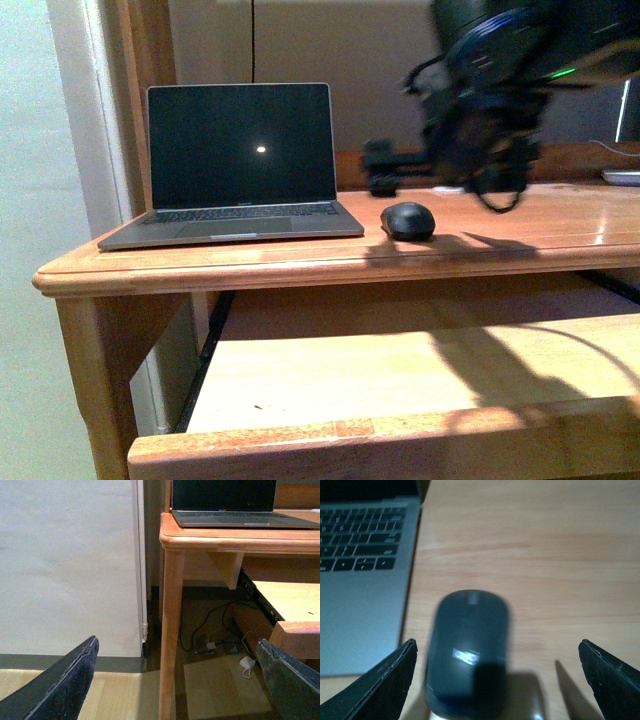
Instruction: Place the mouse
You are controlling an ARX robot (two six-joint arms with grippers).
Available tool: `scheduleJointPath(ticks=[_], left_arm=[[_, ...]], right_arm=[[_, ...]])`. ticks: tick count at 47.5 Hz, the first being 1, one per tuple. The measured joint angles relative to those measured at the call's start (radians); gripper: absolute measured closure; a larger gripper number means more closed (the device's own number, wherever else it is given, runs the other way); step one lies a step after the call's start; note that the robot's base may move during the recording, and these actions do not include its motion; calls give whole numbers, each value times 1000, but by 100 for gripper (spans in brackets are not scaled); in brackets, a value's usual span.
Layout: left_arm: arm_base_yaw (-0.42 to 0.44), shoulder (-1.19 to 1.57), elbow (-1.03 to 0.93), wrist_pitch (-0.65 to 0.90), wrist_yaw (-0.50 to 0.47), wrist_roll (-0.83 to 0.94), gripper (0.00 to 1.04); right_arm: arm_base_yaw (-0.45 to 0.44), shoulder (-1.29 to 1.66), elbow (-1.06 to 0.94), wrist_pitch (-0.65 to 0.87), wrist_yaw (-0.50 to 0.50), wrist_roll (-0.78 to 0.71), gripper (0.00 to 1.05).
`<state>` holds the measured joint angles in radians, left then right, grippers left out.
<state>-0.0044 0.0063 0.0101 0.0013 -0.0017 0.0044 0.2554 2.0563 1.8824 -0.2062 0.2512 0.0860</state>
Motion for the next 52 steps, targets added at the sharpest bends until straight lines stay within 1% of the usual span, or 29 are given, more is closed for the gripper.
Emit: scheduleJointPath(ticks=[3, 12, 18, 24, 26, 31, 33, 38, 42, 52], left_arm=[[0, 0, 0, 0, 1, 0, 8], [0, 0, 0, 0, 2, 0, 8], [0, 0, 0, 0, 3, 0, 8], [0, -1, 0, 0, 2, 0, 8], [0, -1, 0, 0, 1, 0, 8], [0, -1, 0, 0, 2, 0, 8], [0, 0, 0, 0, 3, 0, 8], [0, -2, 0, 0, 2, 0, 8], [0, -2, 0, 0, 2, 0, 8], [0, -2, 0, 0, 2, 0, 8]], right_arm=[[-63, -207, -230, 96, -53, -4, 7], [-229, -709, -665, 176, -182, -8, 7], [-317, -909, -873, 179, -283, -16, 7], [-361, -996, -1052, 166, -366, -48, 7], [-365, -1011, -1102, 161, -370, -58, 7], [-361, -1014, -1222, 161, -368, -82, 7], [-341, -1021, -1285, 167, -358, -89, 7], [-273, -1030, -1344, 209, -335, -97, 7], [-201, -998, -1367, 260, -294, -99, 7], [-60, -810, -1367, 388, -183, -85, 7]])
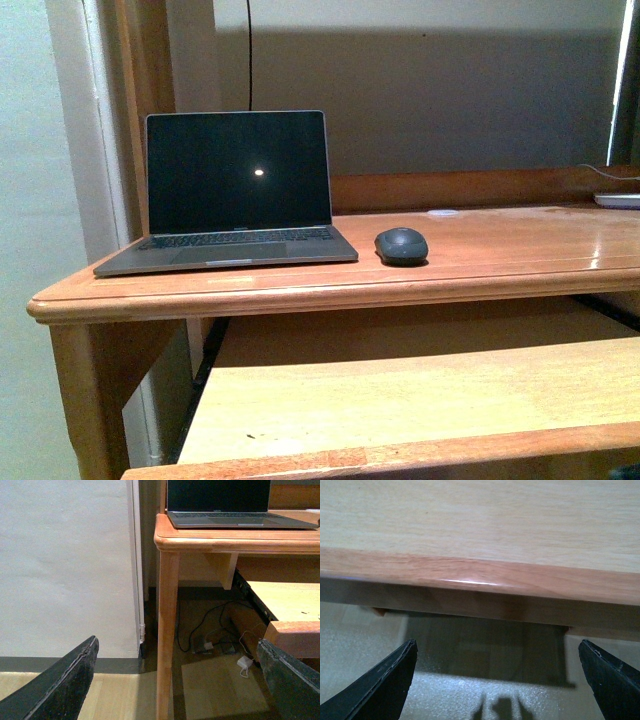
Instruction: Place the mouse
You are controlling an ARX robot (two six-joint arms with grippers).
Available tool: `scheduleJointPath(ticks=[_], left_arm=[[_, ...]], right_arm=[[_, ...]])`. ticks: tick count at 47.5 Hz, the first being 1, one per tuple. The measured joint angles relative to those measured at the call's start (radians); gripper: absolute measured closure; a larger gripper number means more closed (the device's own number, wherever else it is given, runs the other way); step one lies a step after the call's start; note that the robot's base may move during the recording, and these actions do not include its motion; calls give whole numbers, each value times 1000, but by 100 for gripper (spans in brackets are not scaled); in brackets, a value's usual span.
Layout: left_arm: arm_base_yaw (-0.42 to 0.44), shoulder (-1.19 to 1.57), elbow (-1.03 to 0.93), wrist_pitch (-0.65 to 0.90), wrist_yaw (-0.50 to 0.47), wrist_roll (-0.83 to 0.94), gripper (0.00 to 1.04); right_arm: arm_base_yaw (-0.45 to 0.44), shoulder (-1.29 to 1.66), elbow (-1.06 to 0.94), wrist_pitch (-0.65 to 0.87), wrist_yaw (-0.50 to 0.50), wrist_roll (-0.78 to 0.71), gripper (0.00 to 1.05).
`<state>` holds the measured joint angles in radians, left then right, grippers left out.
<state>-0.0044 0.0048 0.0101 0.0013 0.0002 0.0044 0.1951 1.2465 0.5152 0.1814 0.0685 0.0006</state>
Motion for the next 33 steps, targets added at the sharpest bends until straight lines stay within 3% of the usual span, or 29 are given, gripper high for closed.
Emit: scheduleJointPath(ticks=[17, 33], left_arm=[[0, 0, 0, 0, 0, 0, 8], [0, 0, 0, 0, 0, 0, 8]], right_arm=[[127, 317, 246, 52, 153, 77, 7], [178, 603, 627, -48, 272, 113, 7]])
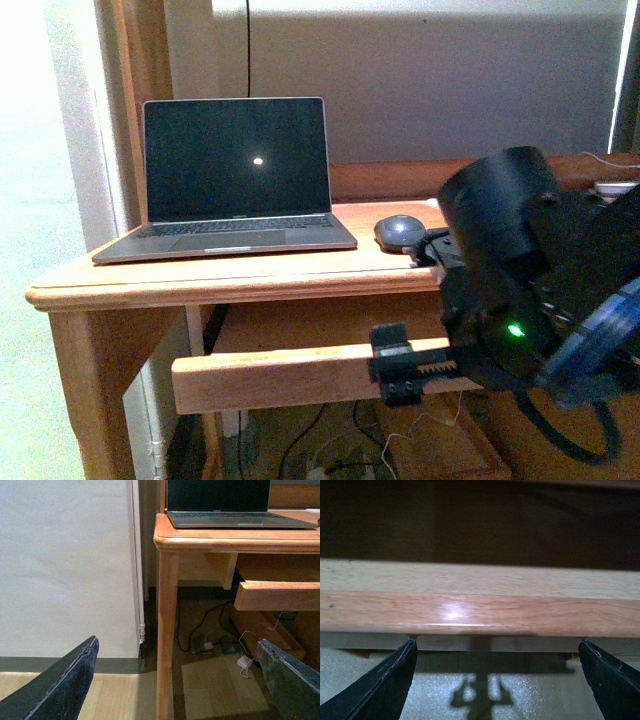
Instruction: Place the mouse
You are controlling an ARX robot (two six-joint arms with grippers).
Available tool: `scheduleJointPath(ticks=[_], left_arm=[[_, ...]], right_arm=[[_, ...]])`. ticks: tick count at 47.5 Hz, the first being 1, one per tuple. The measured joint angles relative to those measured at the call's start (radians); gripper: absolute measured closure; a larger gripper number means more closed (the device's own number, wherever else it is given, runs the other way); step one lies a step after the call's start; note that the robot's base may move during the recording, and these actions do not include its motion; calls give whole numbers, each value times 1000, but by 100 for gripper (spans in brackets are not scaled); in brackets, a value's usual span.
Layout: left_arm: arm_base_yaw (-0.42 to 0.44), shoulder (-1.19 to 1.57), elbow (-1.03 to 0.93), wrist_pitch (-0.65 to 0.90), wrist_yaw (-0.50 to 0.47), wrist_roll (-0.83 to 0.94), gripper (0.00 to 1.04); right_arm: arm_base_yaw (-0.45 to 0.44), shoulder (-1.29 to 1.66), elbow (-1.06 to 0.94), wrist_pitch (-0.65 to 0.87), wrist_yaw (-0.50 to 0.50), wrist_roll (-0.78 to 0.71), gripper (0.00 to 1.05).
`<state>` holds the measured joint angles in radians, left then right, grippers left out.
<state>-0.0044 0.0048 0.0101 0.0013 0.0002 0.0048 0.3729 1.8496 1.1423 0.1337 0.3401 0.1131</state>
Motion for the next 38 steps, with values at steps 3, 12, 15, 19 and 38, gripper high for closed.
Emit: scheduleJointPath(ticks=[3, 12, 15, 19, 38], left_arm=[[0, 0, 0, 0, 0, 0, 8], [0, 0, 0, 0, 0, 0, 8], [0, 0, 0, 0, 0, 0, 8], [0, 0, 0, 0, 0, 0, 8], [0, 0, 0, 0, 0, 0, 8]], right_arm=[[10, 51, 80, -32, 17, 3, 7], [18, 156, 260, -92, 47, 33, 7], [18, 169, 289, -105, 51, 34, 7], [18, 172, 301, -108, 57, 46, 7], [-48, -168, -60, 14, -30, 59, 7]])
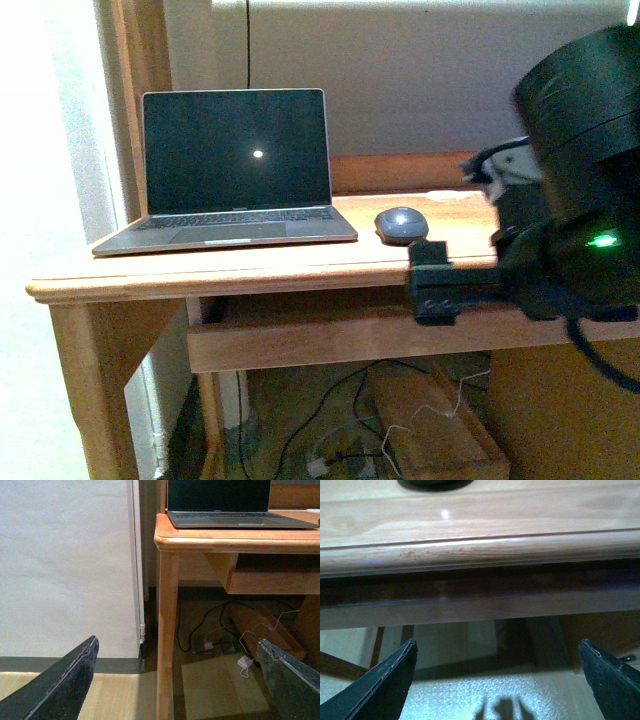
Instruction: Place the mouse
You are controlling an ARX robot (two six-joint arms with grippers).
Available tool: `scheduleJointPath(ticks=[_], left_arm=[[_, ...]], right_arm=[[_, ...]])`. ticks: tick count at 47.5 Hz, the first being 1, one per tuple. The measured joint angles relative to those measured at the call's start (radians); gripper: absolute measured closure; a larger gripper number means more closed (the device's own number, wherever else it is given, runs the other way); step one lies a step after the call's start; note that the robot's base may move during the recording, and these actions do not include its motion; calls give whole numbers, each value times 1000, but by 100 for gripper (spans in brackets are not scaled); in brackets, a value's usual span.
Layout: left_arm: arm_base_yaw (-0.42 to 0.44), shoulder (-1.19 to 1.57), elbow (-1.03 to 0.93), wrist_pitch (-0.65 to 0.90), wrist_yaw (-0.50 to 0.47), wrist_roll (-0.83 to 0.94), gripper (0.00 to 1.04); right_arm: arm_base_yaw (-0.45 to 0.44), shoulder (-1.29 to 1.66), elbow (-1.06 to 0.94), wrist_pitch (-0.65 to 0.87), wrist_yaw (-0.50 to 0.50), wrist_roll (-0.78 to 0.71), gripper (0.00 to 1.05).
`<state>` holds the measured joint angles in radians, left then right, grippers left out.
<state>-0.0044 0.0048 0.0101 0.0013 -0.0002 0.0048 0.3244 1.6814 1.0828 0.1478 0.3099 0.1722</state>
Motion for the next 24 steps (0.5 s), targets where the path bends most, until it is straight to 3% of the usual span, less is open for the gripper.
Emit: scheduleJointPath(ticks=[6, 14, 24], left_arm=[[0, 0, 0, 0, 0, 0, 8], [0, 0, 0, 0, 0, 0, 8], [0, 0, 0, 0, 0, 0, 8]], right_arm=[[-39, -285, -231, 50, -27, 18, 7], [-63, -654, -518, 64, 16, 57, 7], [28, -1098, -757, -155, 184, 98, 7]])
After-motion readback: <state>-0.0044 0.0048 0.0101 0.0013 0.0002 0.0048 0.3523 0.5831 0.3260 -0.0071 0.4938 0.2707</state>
